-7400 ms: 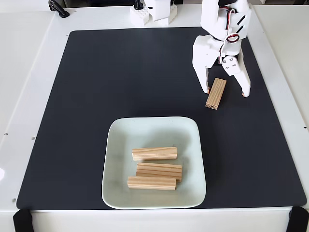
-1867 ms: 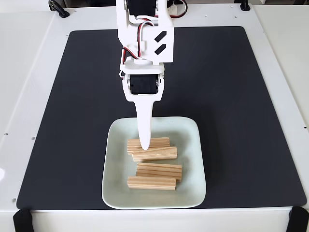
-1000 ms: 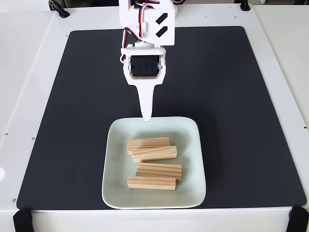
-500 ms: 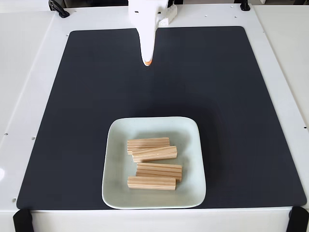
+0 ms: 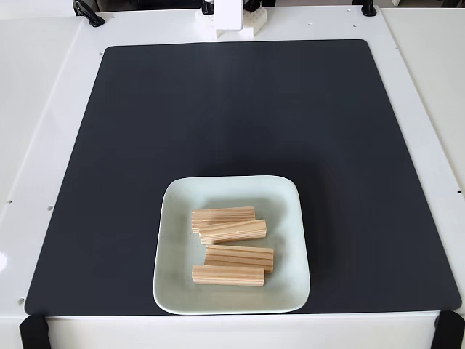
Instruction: Pick up the wooden block and place them on the plate.
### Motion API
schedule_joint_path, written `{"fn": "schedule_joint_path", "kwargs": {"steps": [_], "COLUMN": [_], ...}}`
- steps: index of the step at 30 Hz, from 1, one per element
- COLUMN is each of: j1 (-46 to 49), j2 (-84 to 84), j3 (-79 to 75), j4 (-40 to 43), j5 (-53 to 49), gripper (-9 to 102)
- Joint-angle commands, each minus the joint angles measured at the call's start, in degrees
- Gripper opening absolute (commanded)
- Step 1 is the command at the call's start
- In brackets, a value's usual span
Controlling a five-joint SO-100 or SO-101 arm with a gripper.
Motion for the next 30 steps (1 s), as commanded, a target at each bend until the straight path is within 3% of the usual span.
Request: {"fn": "schedule_joint_path", "kwargs": {"steps": [1,5,11,20,30], "j1": [-0.18,0.18,3.34,3.25,4.22], "j2": [12.66,22.24,27.07,27.42,27.60], "j3": [4.04,8.35,11.51,17.58,18.81], "j4": [-0.97,-0.26,-0.18,0.62,14.94], "j5": [0.35,3.96,14.33,12.48,12.66], "gripper": [-1,0,12,2,-1]}}
